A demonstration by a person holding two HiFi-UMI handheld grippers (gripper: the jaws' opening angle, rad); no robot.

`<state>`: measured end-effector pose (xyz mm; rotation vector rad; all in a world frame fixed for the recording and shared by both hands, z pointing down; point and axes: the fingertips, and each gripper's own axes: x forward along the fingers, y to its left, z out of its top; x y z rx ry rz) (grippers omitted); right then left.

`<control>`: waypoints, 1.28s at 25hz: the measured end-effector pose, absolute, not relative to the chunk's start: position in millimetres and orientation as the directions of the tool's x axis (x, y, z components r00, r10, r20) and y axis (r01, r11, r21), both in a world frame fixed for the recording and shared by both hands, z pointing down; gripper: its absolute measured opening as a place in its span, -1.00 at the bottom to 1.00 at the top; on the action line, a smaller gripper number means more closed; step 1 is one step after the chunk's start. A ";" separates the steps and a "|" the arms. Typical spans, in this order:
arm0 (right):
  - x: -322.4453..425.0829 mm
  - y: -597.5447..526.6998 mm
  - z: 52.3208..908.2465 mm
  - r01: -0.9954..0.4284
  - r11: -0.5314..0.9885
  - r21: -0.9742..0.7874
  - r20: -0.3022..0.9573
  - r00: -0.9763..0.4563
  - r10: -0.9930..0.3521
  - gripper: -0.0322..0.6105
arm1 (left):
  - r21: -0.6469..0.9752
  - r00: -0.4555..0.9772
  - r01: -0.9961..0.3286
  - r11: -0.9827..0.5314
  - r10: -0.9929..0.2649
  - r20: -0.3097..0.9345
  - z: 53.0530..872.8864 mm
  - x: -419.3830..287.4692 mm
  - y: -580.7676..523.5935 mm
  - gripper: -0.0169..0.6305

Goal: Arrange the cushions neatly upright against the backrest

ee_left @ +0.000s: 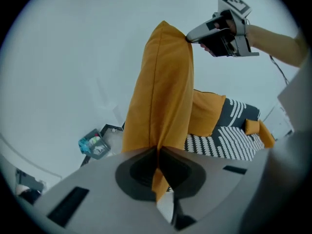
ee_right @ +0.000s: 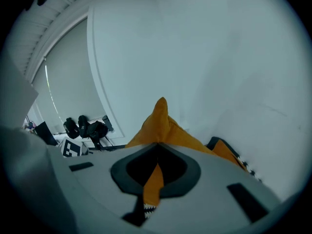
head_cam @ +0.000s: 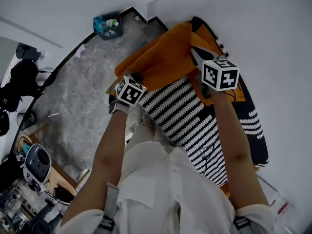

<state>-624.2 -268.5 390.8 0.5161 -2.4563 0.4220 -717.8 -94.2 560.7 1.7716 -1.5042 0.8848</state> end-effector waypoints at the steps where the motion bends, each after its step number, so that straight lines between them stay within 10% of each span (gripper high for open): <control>1: -614.5 -268.5 387.4 -0.461 0.867 -0.190 0.590 -0.759 -0.275 -0.86 | 0.011 0.096 -0.988 -0.154 -0.554 0.827 550.6 -721.1 -96.1 -0.88; 14: -480.1 -238.7 352.9 -0.529 0.777 -0.340 0.397 -0.830 -0.392 -0.87 | -0.265 -0.026 -0.914 -0.306 -0.609 0.792 439.3 -685.4 -114.4 -0.88; 32: -112.5 -164.6 376.0 -0.767 0.558 -0.318 0.473 -0.638 -0.608 -0.85 | -0.291 0.148 -0.721 -0.629 -0.550 0.822 415.6 -352.8 -115.5 -0.89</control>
